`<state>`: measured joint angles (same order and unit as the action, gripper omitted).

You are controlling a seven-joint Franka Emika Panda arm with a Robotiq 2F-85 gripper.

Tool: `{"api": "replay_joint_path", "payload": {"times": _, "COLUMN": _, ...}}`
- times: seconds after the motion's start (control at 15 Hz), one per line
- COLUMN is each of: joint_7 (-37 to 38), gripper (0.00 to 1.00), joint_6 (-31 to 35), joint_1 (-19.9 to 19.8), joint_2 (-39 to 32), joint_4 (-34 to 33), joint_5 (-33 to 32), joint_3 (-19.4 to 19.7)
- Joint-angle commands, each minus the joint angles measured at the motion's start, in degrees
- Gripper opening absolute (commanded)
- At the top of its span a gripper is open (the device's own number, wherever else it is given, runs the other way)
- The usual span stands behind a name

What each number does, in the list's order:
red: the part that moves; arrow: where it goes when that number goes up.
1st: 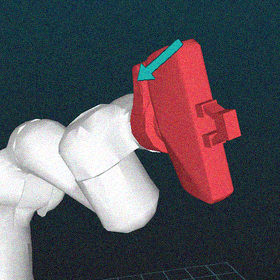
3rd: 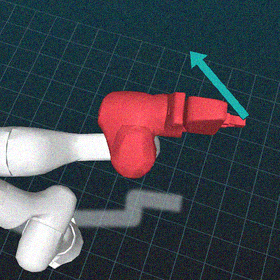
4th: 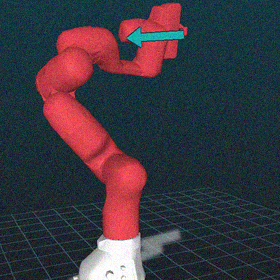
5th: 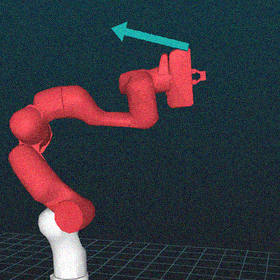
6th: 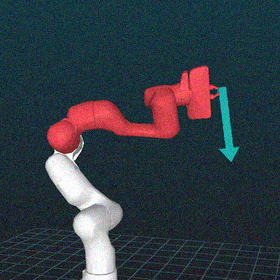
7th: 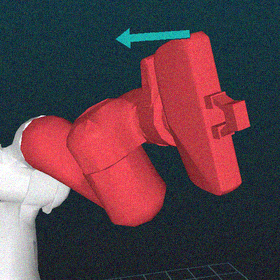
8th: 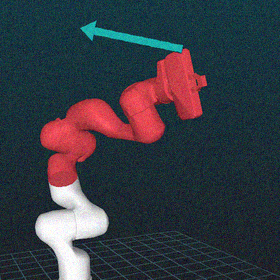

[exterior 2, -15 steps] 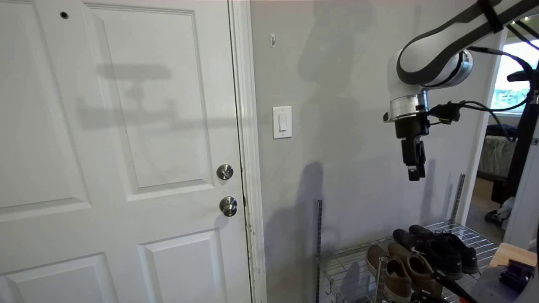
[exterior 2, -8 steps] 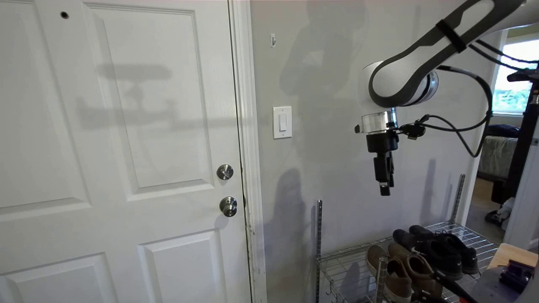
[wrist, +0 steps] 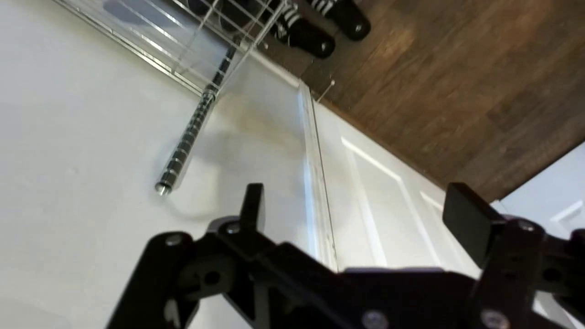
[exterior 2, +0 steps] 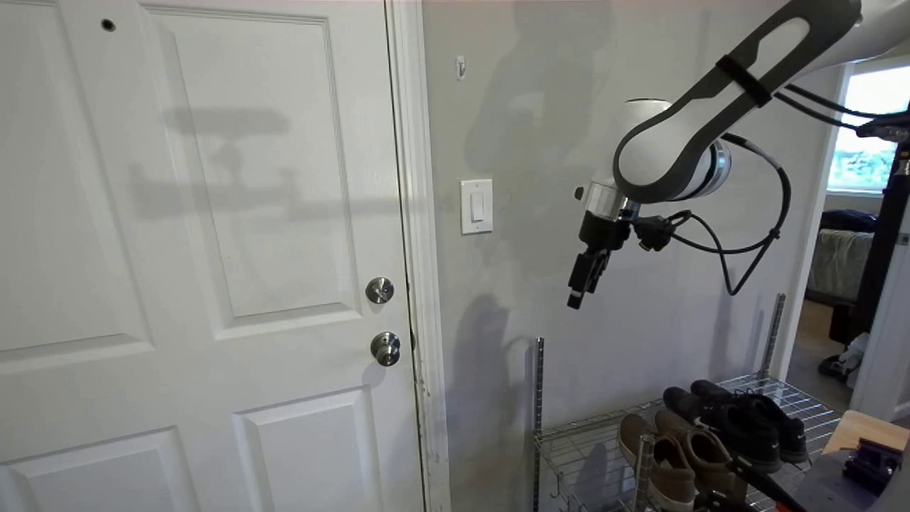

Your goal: Turn off the light

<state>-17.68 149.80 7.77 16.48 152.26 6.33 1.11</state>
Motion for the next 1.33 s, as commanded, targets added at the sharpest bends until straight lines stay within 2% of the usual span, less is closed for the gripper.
{"api": "replay_joint_path", "payload": {"times": 0.0, "joint_7": 0.19, "gripper": 1.00, "joint_6": 0.49, "joint_1": 0.11, "joint_2": 0.05, "joint_4": -0.01, "joint_5": -0.02, "joint_3": 0.04}}
{"api": "replay_joint_path", "payload": {"times": 0.53, "joint_7": 0.18, "gripper": 1.00, "joint_6": 0.33, "joint_1": 0.09, "joint_2": 0.05, "joint_4": -0.02, "joint_5": -0.03, "joint_3": 0.03}}
{"api": "replay_joint_path", "payload": {"times": 0.67, "joint_7": -0.65, "gripper": 1.00, "joint_6": 5.05, "joint_1": 1.32, "joint_2": -1.73, "joint_4": 0.53, "joint_5": 1.58, "joint_3": -0.02}}
{"api": "replay_joint_path", "payload": {"times": 1.0, "joint_7": -4.72, "gripper": 1.00, "joint_6": 27.16, "joint_1": 9.34, "joint_2": -8.07, "joint_4": -0.69, "joint_5": 7.77, "joint_3": 0.50}}
{"api": "replay_joint_path", "payload": {"times": 1.2, "joint_7": -1.26, "gripper": 1.00, "joint_6": 41.79, "joint_1": 13.55, "joint_2": -11.38, "joint_4": -0.76, "joint_5": 10.16, "joint_3": -0.01}}
{"api": "replay_joint_path", "payload": {"times": 1.27, "joint_7": 0.35, "gripper": 1.00, "joint_6": 46.66, "joint_1": 13.68, "joint_2": -12.74, "joint_4": -0.83, "joint_5": 9.80, "joint_3": -0.62}}
